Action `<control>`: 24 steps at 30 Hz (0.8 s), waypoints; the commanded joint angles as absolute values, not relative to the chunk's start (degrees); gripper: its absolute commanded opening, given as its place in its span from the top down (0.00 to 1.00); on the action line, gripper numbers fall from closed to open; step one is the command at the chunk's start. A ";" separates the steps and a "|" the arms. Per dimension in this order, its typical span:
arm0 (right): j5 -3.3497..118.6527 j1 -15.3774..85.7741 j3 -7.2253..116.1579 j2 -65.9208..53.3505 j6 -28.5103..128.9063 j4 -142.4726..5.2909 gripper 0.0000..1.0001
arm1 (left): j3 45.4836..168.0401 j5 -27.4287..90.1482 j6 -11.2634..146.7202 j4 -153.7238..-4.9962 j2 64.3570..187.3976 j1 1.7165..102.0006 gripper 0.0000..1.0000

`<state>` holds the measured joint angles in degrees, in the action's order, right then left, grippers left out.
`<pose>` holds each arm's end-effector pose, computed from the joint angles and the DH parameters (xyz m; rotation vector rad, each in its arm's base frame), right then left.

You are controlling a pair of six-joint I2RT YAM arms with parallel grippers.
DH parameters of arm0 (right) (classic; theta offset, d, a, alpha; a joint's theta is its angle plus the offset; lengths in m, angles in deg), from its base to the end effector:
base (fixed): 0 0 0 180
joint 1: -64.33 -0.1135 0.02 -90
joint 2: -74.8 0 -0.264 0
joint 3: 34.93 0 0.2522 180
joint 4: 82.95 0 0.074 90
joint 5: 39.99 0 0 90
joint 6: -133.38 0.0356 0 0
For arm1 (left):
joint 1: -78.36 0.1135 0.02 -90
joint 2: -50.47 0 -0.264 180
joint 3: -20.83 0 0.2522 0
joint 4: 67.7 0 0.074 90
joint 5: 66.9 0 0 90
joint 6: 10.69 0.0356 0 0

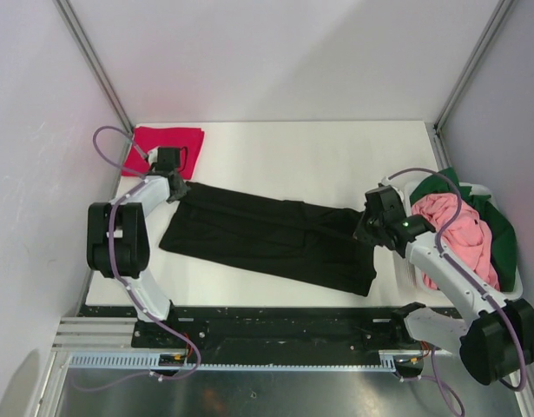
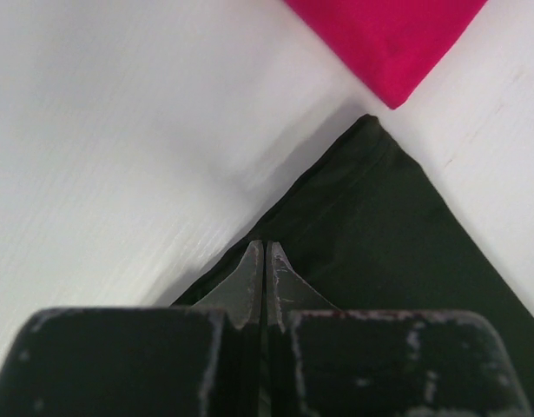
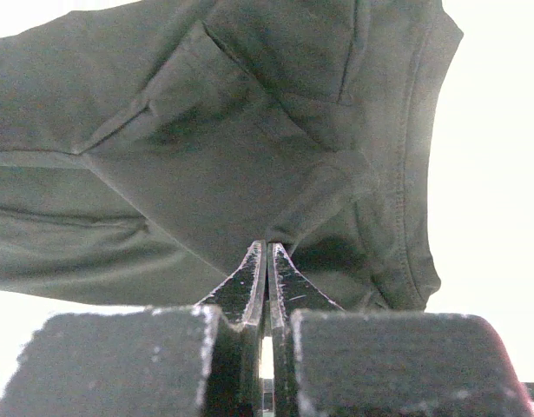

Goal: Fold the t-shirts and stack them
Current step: Fold the other side of the tshirt into a rectangle

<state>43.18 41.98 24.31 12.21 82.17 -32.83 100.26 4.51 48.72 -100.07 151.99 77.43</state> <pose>0.2008 0.0780 0.2453 0.4092 2.4856 0.2934 0.3692 0.0054 0.1897 -0.7532 2.3413 0.1731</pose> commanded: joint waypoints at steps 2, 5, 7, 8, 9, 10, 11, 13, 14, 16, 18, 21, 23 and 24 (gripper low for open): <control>42.09 42.60 30.61 15.11 82.00 -30.60 0.99 | 101.15 4.50 48.18 -98.63 146.24 78.15 1.00; 42.18 42.47 31.44 16.28 82.41 -29.02 0.99 | 100.57 4.67 47.98 -98.63 145.39 78.18 1.00; 41.97 42.12 31.47 16.88 82.85 -27.79 0.99 | 100.00 4.78 47.90 -98.63 145.04 78.18 1.00; 41.73 41.84 31.47 16.97 83.07 -27.22 0.99 | 99.73 4.84 47.87 -98.66 144.95 78.18 1.00; 41.47 41.44 31.43 17.10 83.31 -26.71 0.99 | 99.46 4.83 47.86 -98.63 144.91 78.18 1.00; 41.30 41.02 31.28 17.16 83.52 -26.42 0.99 | 99.15 4.91 47.81 -98.66 144.89 78.18 1.00; 41.13 40.59 31.03 17.24 83.75 -26.27 0.99 | 98.86 4.95 47.74 -98.63 144.96 78.18 1.00; 41.13 39.87 29.98 17.30 84.22 -26.31 0.99 | 98.25 5.09 47.53 -98.61 145.11 78.97 1.00; 41.31 39.57 29.32 17.31 84.50 -26.43 0.99 | 97.93 5.13 47.42 -98.56 145.16 79.41 1.00; 41.79 38.95 27.84 17.47 85.13 -27.10 0.99 | 97.36 5.09 47.30 -98.59 145.27 79.90 1.00; 42.31 38.41 26.04 17.62 85.79 -28.03 0.99 | 96.89 5.41 47.14 -98.60 145.47 80.10 1.00; 42.99 37.86 23.50 17.25 86.40 -29.46 0.99 | 96.14 5.79 46.83 -98.67 145.72 80.19 1.00; 43.47 37.74 21.88 16.82 86.57 -30.58 0.99 | 95.59 6.20 46.65 -98.68 145.96 80.27 1.00; 43.53 37.72 21.23 16.54 86.60 -31.03 0.99 | 95.33 6.43 46.54 -98.69 146.03 80.28 1.00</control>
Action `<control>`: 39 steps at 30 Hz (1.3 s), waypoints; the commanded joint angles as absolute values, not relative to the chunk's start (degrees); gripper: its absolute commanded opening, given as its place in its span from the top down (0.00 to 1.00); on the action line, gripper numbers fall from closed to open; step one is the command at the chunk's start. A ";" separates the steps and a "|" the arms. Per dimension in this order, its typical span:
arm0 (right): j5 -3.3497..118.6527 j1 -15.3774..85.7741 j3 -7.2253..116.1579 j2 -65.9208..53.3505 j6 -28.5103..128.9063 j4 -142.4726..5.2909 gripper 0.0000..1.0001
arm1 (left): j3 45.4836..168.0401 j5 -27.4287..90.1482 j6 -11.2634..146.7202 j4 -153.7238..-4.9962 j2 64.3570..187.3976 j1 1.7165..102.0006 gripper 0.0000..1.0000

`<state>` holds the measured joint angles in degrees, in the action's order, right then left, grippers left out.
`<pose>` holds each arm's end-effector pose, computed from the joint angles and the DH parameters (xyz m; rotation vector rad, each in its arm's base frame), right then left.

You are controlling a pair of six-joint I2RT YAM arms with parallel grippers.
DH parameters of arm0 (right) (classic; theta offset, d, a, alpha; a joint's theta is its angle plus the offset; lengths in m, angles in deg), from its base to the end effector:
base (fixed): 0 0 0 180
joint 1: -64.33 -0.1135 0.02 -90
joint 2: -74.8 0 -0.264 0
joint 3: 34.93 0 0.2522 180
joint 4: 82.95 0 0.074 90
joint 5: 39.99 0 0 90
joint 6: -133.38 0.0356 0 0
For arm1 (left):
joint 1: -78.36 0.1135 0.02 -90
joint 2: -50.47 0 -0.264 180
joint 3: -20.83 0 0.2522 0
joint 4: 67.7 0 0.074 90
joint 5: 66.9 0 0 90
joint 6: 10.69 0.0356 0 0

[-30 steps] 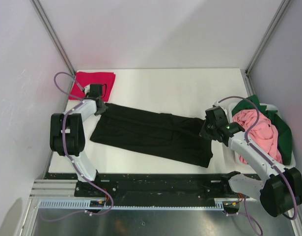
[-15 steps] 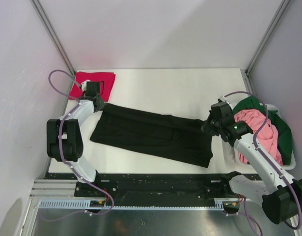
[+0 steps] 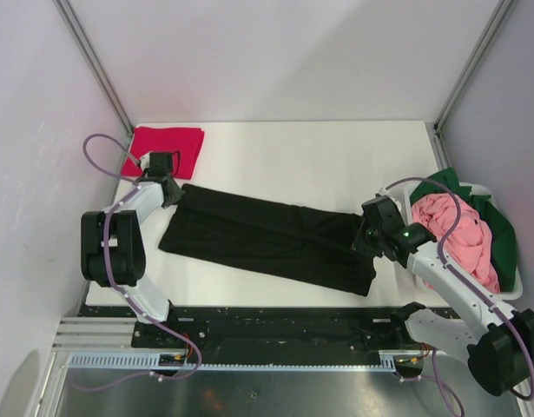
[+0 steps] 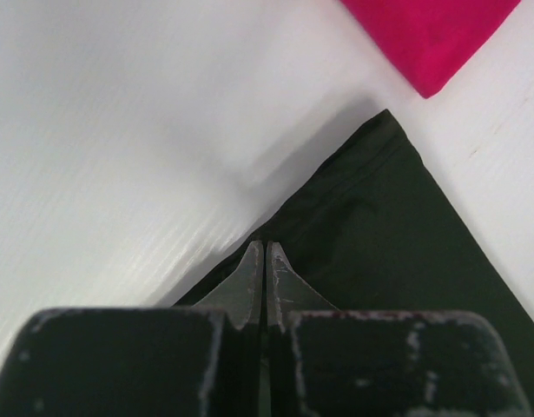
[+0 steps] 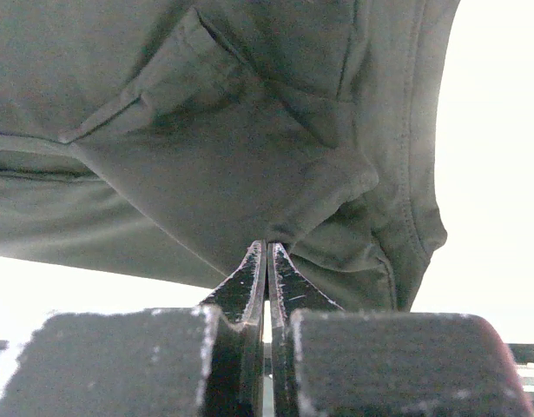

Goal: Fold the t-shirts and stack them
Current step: Fold the other side of the tshirt into a rectangle

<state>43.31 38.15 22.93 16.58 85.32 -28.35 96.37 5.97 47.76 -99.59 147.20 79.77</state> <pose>0.1777 0.0827 0.2468 0.3966 2.5217 0.3275 0.3506 0.0191 0.1982 -0.8106 2.3073 0.1432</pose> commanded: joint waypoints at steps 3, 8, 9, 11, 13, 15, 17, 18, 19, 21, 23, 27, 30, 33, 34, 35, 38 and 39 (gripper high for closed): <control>43.59 37.70 19.91 15.59 86.61 -32.06 0.99 | 94.60 7.03 46.33 -98.68 145.77 80.26 0.98; 43.35 37.74 19.53 15.47 86.59 -32.55 0.99 | 93.72 7.30 46.66 -98.68 144.59 80.29 0.89; 43.38 37.72 19.53 15.65 86.61 -32.58 0.99 | 93.56 7.29 46.73 -98.69 144.38 80.29 0.85; 43.72 37.70 19.53 15.84 86.62 -32.79 0.99 | 93.37 7.28 46.95 -98.73 143.89 80.34 0.80; 44.26 37.70 19.53 15.78 86.62 -32.91 0.98 | 93.32 7.30 46.98 -98.77 143.26 80.41 0.71; 44.51 37.65 19.53 15.64 86.63 -32.85 0.98 | 93.35 7.46 46.97 -98.78 142.53 80.45 0.67; 44.39 37.62 19.53 15.51 86.52 -32.68 0.98 | 93.43 7.98 46.97 -98.78 142.04 80.40 0.66; 44.30 37.61 19.53 15.49 86.48 -32.70 0.98 | 93.50 8.55 46.96 -98.69 142.05 80.43 0.66; 44.30 37.61 19.53 15.44 86.47 -32.75 0.98 | 93.58 9.10 46.96 -98.69 142.14 80.45 0.67; 44.41 37.61 19.53 15.35 86.50 -32.79 0.98 | 93.59 9.91 46.79 -98.73 142.49 80.44 0.69; 44.37 37.54 19.46 15.09 86.53 -32.64 0.97 | 93.33 10.46 46.50 -98.68 142.78 80.35 0.73; 44.38 36.83 19.10 14.28 86.71 -32.60 0.97 | 93.26 10.55 45.98 -98.67 144.54 80.39 0.78; 44.89 36.09 18.12 13.69 87.28 -33.25 0.96 | 93.38 10.61 45.16 -98.68 146.56 80.50 0.82; 45.21 35.12 17.00 13.52 88.11 -33.58 0.96 | 93.70 11.16 44.65 -98.69 148.53 80.63 0.85; 45.24 34.87 16.59 13.57 88.38 -33.72 0.96 | 93.76 11.19 44.53 -98.65 148.98 80.59 0.87; 45.29 34.66 16.26 13.60 88.60 -33.83 0.96 | 93.84 11.30 44.43 -98.67 149.52 80.62 0.88; 45.70 34.18 15.22 13.16 88.73 -34.96 0.94 | 93.95 11.46 44.24 -98.68 150.01 80.66 0.90; 45.96 34.05 14.87 12.73 88.64 -35.51 0.94 | 94.11 11.48 44.33 -98.68 149.94 80.65 0.90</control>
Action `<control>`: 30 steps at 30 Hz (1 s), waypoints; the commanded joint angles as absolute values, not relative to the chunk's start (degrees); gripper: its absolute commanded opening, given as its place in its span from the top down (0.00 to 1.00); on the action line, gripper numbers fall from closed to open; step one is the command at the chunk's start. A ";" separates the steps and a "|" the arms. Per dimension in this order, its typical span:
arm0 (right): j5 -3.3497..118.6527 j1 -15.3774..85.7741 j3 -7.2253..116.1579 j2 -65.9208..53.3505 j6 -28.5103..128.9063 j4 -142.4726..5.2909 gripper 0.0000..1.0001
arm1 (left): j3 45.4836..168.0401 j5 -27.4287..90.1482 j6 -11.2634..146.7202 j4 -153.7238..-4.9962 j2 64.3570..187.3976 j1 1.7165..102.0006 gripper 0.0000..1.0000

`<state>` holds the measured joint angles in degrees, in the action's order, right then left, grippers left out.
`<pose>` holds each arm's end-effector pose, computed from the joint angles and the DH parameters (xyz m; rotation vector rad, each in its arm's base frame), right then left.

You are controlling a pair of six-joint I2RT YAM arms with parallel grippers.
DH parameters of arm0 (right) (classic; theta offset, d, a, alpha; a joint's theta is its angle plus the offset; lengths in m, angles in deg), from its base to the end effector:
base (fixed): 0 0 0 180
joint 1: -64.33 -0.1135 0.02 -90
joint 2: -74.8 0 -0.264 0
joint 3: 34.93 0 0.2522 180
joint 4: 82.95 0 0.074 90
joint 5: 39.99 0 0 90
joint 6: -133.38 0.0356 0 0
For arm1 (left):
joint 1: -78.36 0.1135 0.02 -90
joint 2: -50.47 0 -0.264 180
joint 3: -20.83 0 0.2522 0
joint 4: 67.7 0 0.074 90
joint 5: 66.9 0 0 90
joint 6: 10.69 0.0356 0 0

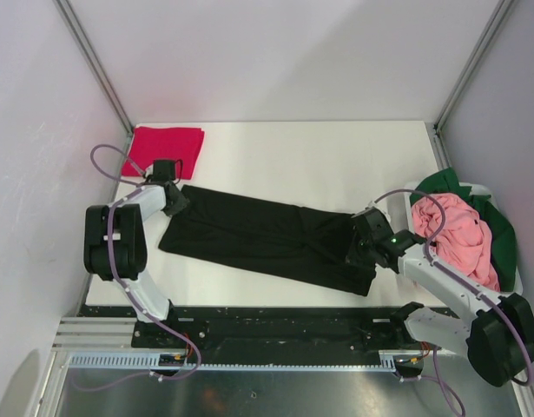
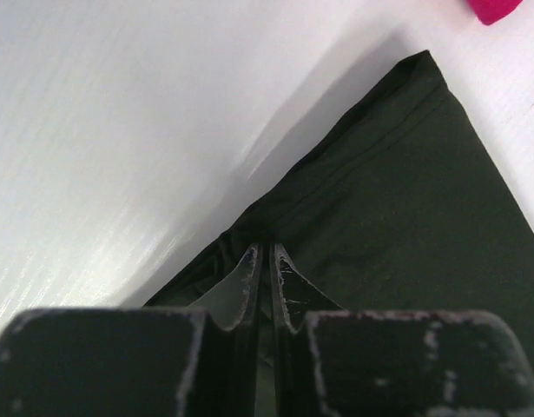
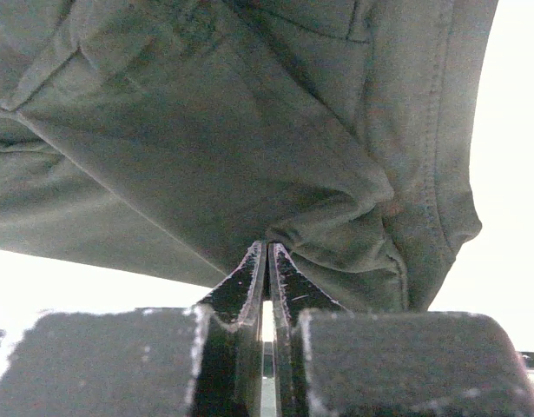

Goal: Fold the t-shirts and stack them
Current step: Fold the other side of the tshirt into a rectangle

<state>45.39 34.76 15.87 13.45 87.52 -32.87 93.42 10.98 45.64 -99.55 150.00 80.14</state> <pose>0.1711 0.0938 0.2036 0.3658 2.6396 0.3328 0.3445 0.0182 0.1665 -0.8521 2.4166 0.0649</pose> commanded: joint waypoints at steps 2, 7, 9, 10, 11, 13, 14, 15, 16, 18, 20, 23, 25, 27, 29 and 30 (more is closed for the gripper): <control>46.63 33.64 14.14 11.80 88.51 -37.17 0.91 | 94.54 11.56 44.66 -98.62 149.34 80.65 0.90; 48.79 32.73 13.48 9.71 87.03 -41.55 0.79 | 96.44 13.64 46.30 -98.69 147.15 80.60 0.83; 49.18 32.70 13.79 10.07 86.18 -42.24 0.72 | 97.16 15.04 47.19 -98.62 146.23 80.32 0.78; 50.08 32.69 14.07 10.66 85.74 -42.31 0.68 | 97.43 15.64 47.69 -98.61 145.77 80.00 0.74; 50.53 32.69 14.51 11.40 85.35 -41.95 0.65 | 97.65 16.43 48.16 -98.56 145.27 79.71 0.71; 50.29 32.69 16.12 13.35 84.61 -39.55 0.58 | 97.95 18.24 49.11 -98.59 144.15 79.11 0.66; 50.15 32.69 17.25 14.50 84.26 -38.19 0.56 | 98.04 19.44 49.49 -98.55 143.59 77.86 0.64; 48.63 32.77 18.34 15.78 83.95 -36.68 0.53 | 98.09 20.79 49.94 -98.31 142.95 76.53 0.61; 47.12 32.86 19.46 16.94 83.75 -35.27 0.52 | 98.20 22.47 50.47 -97.97 142.50 75.16 0.59; 43.51 33.52 21.25 19.07 83.86 -32.60 0.50 | 98.77 26.08 51.86 -97.37 142.21 71.63 0.56; 40.80 34.96 22.02 19.80 84.62 -30.69 0.49 | 99.72 30.19 53.04 -96.45 142.55 67.27 0.55; 39.20 37.64 22.17 18.89 86.31 -28.40 0.52 | 101.97 35.28 54.52 -95.04 144.63 59.56 0.54; 38.48 38.14 21.81 18.21 87.18 -27.79 0.53 | 104.24 37.57 55.49 -94.00 146.70 54.56 0.54; 38.34 38.33 20.91 17.91 88.13 -27.88 0.53 | 106.56 40.38 56.65 -92.73 149.28 50.24 0.54; 38.44 38.49 19.78 18.01 89.02 -28.10 0.54 | 109.34 43.44 57.85 -92.17 152.41 46.63 0.54; 38.47 38.71 19.13 18.28 89.45 -28.21 0.54 | 110.77 44.74 58.38 -92.09 153.95 45.05 0.54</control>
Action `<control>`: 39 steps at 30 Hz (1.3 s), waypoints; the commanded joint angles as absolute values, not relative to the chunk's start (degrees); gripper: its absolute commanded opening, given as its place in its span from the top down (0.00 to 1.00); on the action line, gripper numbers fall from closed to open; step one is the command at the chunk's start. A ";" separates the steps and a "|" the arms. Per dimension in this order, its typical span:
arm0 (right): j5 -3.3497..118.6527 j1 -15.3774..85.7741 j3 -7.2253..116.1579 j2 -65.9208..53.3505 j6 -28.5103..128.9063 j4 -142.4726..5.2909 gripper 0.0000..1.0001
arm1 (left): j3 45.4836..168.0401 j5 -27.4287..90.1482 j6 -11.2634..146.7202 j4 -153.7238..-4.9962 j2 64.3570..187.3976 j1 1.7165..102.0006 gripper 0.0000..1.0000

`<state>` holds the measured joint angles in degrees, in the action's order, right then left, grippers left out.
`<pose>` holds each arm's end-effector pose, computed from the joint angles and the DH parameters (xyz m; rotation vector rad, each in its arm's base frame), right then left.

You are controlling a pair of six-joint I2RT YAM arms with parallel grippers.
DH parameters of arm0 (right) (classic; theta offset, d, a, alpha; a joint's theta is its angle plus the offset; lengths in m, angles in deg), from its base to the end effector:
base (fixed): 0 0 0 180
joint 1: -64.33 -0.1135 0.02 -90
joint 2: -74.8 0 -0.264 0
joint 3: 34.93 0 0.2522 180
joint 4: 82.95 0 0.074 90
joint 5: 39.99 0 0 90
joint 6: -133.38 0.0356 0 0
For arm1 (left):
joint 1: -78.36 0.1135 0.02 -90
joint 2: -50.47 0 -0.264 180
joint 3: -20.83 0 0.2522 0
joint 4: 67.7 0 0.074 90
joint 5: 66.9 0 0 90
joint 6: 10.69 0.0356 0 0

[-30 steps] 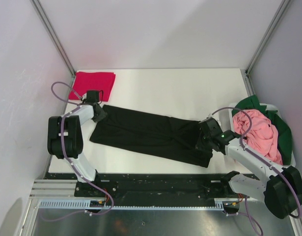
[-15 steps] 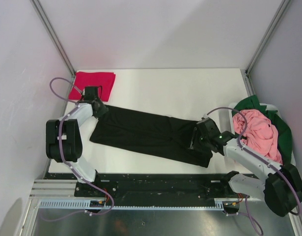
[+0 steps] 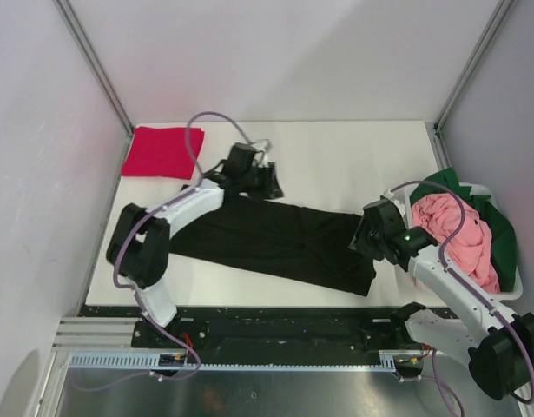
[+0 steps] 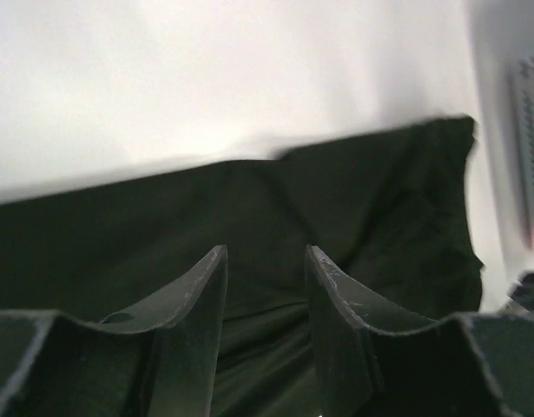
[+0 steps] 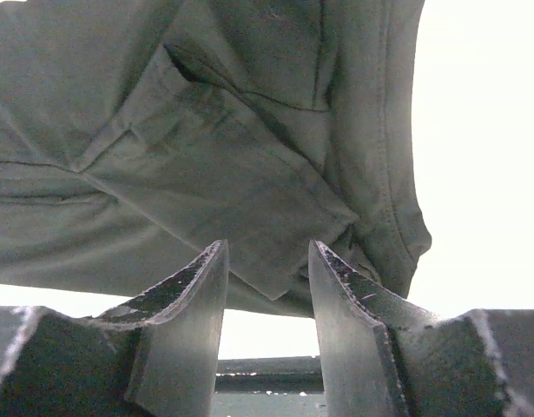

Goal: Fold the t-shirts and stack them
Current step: Fold the other side of the tshirt into a rectangle

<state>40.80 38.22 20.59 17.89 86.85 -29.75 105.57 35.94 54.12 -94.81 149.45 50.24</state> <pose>0.1742 0.0790 0.2396 0.4461 2.4911 0.2935 0.3378 -0.1895 0.2404 0.1819 2.3760 -0.7219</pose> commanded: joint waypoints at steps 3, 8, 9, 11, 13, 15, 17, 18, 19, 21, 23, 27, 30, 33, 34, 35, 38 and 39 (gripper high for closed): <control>38.65 39.56 16.89 19.38 90.48 -28.42 0.54 | 114.48 47.30 59.42 -91.95 158.35 40.82 0.54; 39.74 40.92 13.69 21.26 91.81 -29.00 0.54 | 119.49 50.21 60.42 -91.98 164.79 35.68 0.54; 39.91 41.06 13.13 21.53 92.07 -29.14 0.54 | 120.19 50.54 60.59 -91.95 165.59 35.00 0.54; 40.21 41.31 12.17 21.86 92.43 -29.51 0.54 | 121.45 50.86 61.07 -91.93 167.14 33.75 0.54; 40.49 41.54 11.36 22.08 92.67 -29.91 0.54 | 122.64 51.33 61.26 -91.99 168.56 32.75 0.53; 40.71 41.67 10.69 22.18 92.90 -30.32 0.54 | 123.84 51.58 61.22 -91.98 170.08 32.11 0.53; 40.85 41.72 10.13 22.33 93.12 -30.62 0.54 | 124.78 51.77 61.10 -92.00 171.23 31.64 0.53; 40.86 41.77 9.91 22.42 93.12 -30.70 0.54 | 125.21 51.72 61.11 -91.96 171.67 31.44 0.53; 40.91 41.80 9.71 22.50 93.17 -30.83 0.54 | 125.56 51.69 61.07 -91.94 172.02 31.30 0.53; 41.06 41.82 9.38 22.59 93.21 -31.19 0.54 | 126.22 51.41 61.04 -91.97 172.79 31.15 0.53; 41.16 41.89 9.21 22.54 93.21 -31.61 0.54 | 126.63 50.83 61.07 -92.00 173.29 31.14 0.53; 41.39 41.99 9.16 22.23 93.13 -32.40 0.54 | 127.08 49.90 61.51 -91.97 174.01 31.04 0.53; 41.33 42.11 9.15 22.18 93.09 -32.93 0.54 | 126.99 48.66 62.20 -92.04 174.00 30.94 0.52; 41.27 42.47 9.15 22.03 92.85 -33.35 0.54 | 126.94 48.00 62.85 -92.07 174.19 30.81 0.51; 41.33 42.63 9.15 22.00 92.73 -33.56 0.54 | 126.99 47.99 63.00 -92.08 174.30 30.77 0.50; 41.41 42.80 9.15 21.94 92.66 -33.84 0.54 | 127.07 47.89 63.11 -92.05 174.43 30.70 0.50; 41.56 43.19 9.15 21.74 92.41 -34.71 0.54 | 127.13 47.40 63.44 -92.08 174.82 30.44 0.48; 41.52 43.30 9.15 21.59 92.33 -34.98 0.54 | 127.09 47.25 63.51 -92.05 174.87 30.45 0.48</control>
<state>41.89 42.76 9.27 21.56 92.44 -32.52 124.83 48.35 61.42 -92.71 174.28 31.09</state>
